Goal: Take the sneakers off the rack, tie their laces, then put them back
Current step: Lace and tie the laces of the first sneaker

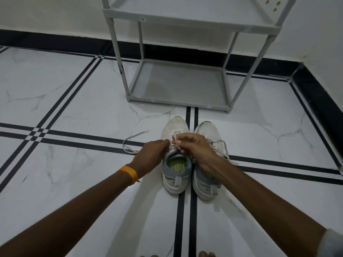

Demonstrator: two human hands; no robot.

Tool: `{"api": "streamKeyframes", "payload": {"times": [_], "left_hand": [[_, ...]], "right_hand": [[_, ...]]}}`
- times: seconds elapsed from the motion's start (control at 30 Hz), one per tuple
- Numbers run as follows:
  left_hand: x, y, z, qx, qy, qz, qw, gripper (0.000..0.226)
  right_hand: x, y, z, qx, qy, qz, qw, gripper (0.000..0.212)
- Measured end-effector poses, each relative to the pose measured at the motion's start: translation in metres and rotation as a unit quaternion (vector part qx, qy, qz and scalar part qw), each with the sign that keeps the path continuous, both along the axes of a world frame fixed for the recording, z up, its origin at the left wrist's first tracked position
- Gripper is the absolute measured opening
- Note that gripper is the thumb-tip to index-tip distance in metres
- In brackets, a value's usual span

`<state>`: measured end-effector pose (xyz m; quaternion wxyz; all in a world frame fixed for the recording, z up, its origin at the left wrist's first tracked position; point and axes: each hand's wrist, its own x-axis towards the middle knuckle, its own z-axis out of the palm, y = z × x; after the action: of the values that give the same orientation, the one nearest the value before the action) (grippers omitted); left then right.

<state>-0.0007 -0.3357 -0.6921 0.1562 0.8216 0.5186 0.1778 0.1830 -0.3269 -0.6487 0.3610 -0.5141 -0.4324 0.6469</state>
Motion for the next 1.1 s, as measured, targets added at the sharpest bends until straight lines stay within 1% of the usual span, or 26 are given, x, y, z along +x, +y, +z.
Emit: {"api": "streamKeyframes", "payload": {"times": [0.07,0.13,0.17,0.2,0.23,0.27,0.3,0.33,0.4,0.47,0.5,0.53,0.6,0.67,0.77,0.87,0.93,1.03,1.1], "left_hand": [[-0.003,0.001,0.001,-0.011,0.006,0.015,1.0,0.013],[-0.007,0.005,0.006,-0.026,0.029,0.044,0.998,0.024],[-0.009,0.007,0.01,-0.047,0.02,0.052,0.997,0.029],[-0.011,0.008,0.015,-0.086,-0.029,0.061,0.994,0.033],[-0.011,0.008,0.022,-0.146,-0.11,0.073,0.98,0.035],[-0.011,0.007,0.028,-0.214,-0.205,0.087,0.951,0.035],[-0.01,0.007,0.032,-0.27,-0.285,0.098,0.914,0.034],[-0.008,0.006,0.033,-0.303,-0.337,0.107,0.885,0.034],[-0.002,0.002,0.031,-0.33,-0.403,0.111,0.846,0.034],[0.007,-0.001,0.027,-0.332,-0.463,0.112,0.814,0.028],[0.01,-0.002,0.026,-0.322,-0.488,0.115,0.803,0.025],[0.013,-0.002,0.026,-0.305,-0.504,0.118,0.799,0.023],[0.018,-0.001,0.025,-0.259,-0.509,0.135,0.81,0.02],[0.023,0.001,0.024,-0.22,-0.491,0.144,0.831,0.018],[0.027,0.004,0.02,-0.157,-0.436,0.14,0.875,0.019],[0.027,0.004,0.015,-0.108,-0.384,0.141,0.906,0.02],[0.029,0.003,0.014,-0.081,-0.369,0.143,0.915,0.018],[0.031,0.002,0.016,-0.055,-0.374,0.154,0.913,0.014],[0.032,0.005,0.017,-0.04,-0.358,0.152,0.92,0.008]], "right_hand": [[-0.001,0.0,-0.005,0.036,-0.041,-0.011,0.998,0.02],[-0.002,0.0,-0.009,0.073,-0.074,-0.015,0.994,0.022],[-0.002,0.0,-0.011,0.089,-0.085,-0.015,0.992,0.022],[-0.002,0.002,-0.012,0.101,-0.094,-0.018,0.99,0.022],[-0.001,0.003,-0.014,0.11,-0.103,-0.023,0.988,0.022],[-0.001,0.003,-0.015,0.115,-0.109,-0.028,0.987,0.023],[-0.002,0.003,-0.015,0.116,-0.111,-0.03,0.987,0.023],[-0.002,0.003,-0.016,0.113,-0.109,-0.03,0.987,0.024],[-0.002,0.005,-0.016,0.098,-0.101,-0.015,0.99,0.03],[0.001,0.007,-0.016,0.09,-0.097,0.009,0.991,0.036],[0.003,0.008,-0.015,0.092,-0.094,0.017,0.991,0.036],[0.004,0.009,-0.013,0.095,-0.092,0.022,0.991,0.036],[0.005,0.009,-0.011,0.1,-0.085,0.021,0.991,0.033],[0.004,0.008,-0.01,0.103,-0.081,0.01,0.991,0.027],[0.003,0.007,-0.012,0.1,-0.076,-0.004,0.992,0.022],[0.003,0.007,-0.012,0.106,-0.074,0.003,0.992,0.021],[0.004,0.008,-0.009,0.102,-0.064,0.019,0.993,0.024],[0.007,0.009,-0.007,0.091,-0.06,0.046,0.993,0.031],[0.008,0.01,-0.007,0.081,-0.062,0.052,0.993,0.032]]}}
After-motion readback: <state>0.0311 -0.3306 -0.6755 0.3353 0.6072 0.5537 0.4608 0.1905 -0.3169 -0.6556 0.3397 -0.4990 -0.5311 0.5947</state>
